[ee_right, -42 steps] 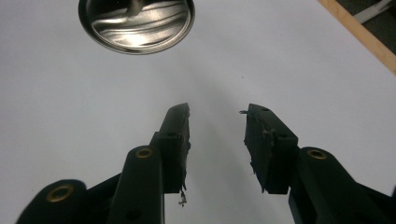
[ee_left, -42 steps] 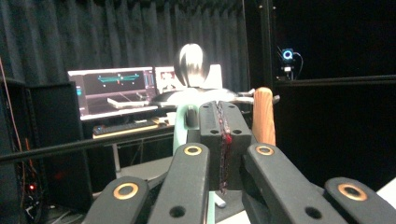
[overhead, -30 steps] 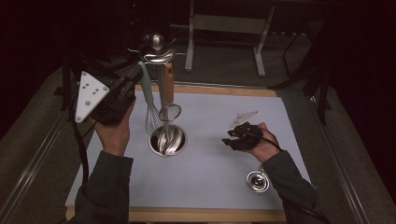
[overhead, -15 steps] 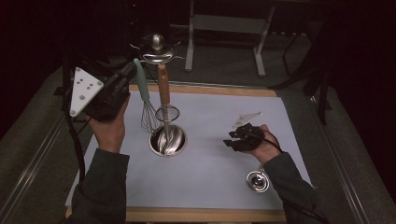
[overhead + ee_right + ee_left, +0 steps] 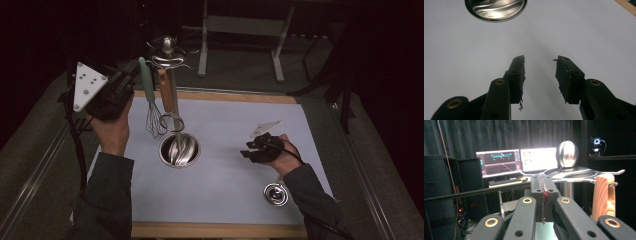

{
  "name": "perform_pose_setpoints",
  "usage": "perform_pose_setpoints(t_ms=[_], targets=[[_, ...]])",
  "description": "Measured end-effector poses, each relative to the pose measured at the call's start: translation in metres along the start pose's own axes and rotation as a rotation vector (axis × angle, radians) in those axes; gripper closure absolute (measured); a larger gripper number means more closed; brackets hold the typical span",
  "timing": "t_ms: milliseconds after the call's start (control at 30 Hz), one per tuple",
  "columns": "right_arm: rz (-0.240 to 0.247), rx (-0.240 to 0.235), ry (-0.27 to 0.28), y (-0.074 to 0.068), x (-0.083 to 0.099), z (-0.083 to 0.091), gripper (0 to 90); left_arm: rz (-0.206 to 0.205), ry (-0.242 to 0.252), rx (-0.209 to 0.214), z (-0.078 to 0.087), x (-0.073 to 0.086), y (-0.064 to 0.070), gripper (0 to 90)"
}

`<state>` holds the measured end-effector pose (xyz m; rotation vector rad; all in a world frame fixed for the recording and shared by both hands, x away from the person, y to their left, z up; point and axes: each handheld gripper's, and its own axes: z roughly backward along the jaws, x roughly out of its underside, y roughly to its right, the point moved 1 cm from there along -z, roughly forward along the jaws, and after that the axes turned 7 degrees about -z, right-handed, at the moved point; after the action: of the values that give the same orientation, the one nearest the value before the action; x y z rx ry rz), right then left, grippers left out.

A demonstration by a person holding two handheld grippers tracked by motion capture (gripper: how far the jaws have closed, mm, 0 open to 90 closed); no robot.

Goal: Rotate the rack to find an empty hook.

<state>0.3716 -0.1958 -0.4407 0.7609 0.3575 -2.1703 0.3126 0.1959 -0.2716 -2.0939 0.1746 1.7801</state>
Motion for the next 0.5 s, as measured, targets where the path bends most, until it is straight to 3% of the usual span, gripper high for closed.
perform_pose_setpoints(t_ms=[500], targets=[[-0.017, 0.002, 0.002, 0.005, 0.004, 0.001, 58.6, -0.009, -0.039, -0.037, -0.016, -0.001, -0.008, 89.8]])
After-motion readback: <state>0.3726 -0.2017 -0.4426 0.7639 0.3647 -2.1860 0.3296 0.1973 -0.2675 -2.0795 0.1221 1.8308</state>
